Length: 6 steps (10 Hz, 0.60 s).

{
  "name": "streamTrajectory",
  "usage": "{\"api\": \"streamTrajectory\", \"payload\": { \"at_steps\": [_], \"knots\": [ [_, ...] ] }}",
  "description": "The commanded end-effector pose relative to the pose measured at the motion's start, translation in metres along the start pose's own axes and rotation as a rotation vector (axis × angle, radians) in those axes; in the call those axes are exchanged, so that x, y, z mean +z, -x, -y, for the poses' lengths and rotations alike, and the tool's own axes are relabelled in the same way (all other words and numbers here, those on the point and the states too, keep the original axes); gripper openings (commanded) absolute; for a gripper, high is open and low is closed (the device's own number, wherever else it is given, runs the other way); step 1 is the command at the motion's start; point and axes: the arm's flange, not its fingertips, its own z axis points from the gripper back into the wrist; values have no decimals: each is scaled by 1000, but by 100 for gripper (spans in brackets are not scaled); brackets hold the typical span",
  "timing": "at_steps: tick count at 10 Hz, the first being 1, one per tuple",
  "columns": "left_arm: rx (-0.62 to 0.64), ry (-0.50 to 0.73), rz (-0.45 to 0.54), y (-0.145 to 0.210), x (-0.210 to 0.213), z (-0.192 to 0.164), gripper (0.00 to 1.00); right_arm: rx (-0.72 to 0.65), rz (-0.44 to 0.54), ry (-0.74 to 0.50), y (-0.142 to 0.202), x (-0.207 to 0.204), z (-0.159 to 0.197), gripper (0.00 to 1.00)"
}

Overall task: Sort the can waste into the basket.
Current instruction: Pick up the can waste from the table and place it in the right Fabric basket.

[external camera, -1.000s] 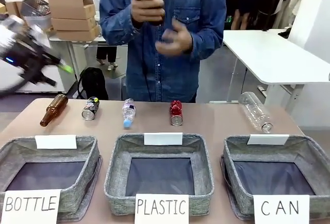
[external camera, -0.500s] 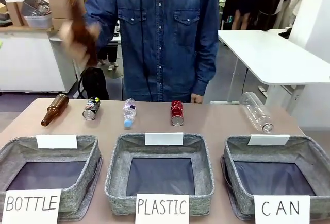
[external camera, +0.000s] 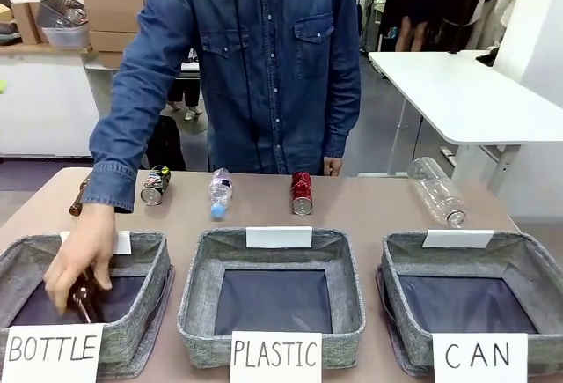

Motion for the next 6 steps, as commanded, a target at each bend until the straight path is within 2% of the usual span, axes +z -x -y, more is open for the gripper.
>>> {"api": "streamTrajectory", "payload": {
  "at_steps": [1, 3, 6],
  "knots": [
    [118, 148, 19, -20, 103, -38, 100, 28, 8, -24, -3, -2, -1, 100],
    [111, 231, -13, -2, 141, -75, 100, 28, 8, -24, -3, -2, -1, 100],
    [141, 229, 8, 0, 131, -80, 100, 28, 8, -24, -3, -2, -1, 100]
  ]
}}
